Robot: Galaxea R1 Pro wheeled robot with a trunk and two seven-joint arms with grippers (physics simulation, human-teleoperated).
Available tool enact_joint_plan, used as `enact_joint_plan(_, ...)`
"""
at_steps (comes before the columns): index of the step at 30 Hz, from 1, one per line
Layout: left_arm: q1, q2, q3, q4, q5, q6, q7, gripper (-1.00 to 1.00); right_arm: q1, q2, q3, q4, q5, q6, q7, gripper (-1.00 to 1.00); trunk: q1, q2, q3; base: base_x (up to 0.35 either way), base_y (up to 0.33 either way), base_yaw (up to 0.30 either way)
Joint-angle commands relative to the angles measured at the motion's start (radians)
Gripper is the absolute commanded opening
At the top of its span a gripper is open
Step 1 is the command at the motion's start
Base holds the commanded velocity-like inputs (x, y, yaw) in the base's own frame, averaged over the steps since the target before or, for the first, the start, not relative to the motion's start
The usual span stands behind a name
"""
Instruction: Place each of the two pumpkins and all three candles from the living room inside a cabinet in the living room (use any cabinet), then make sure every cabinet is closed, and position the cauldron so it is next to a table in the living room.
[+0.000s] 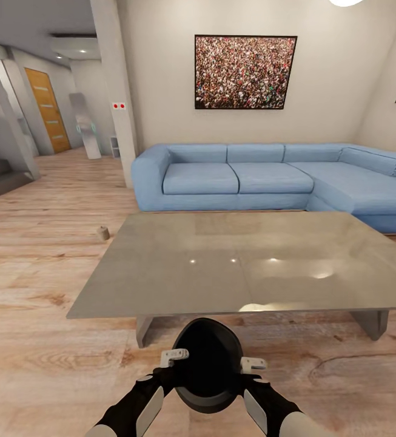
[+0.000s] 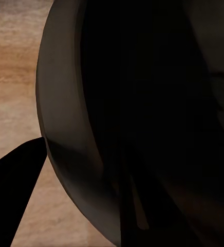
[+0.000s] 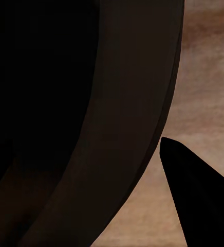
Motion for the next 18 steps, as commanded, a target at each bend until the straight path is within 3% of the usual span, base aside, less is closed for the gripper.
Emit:
enact_joint_plan(1, 0.000, 0.016, -0.015, -0.002, 0.026, 0.004, 0.002, -1.00, -0.001, -0.003, 0.001, -0.039, -0.019, 0.005, 0.036, -1.00, 0.000, 0.000, -0.001, 0.000, 0.000, 0.000)
enact_joint_plan(18, 0.000, 0.016, -0.015, -0.002, 0.026, 0.004, 0.002, -1.00, -0.001, -0.003, 0.002, -0.039, -0.019, 0.005, 0.036, -1.00, 0.006, -0.004, -0.055, 0.000, 0.000, 0.000)
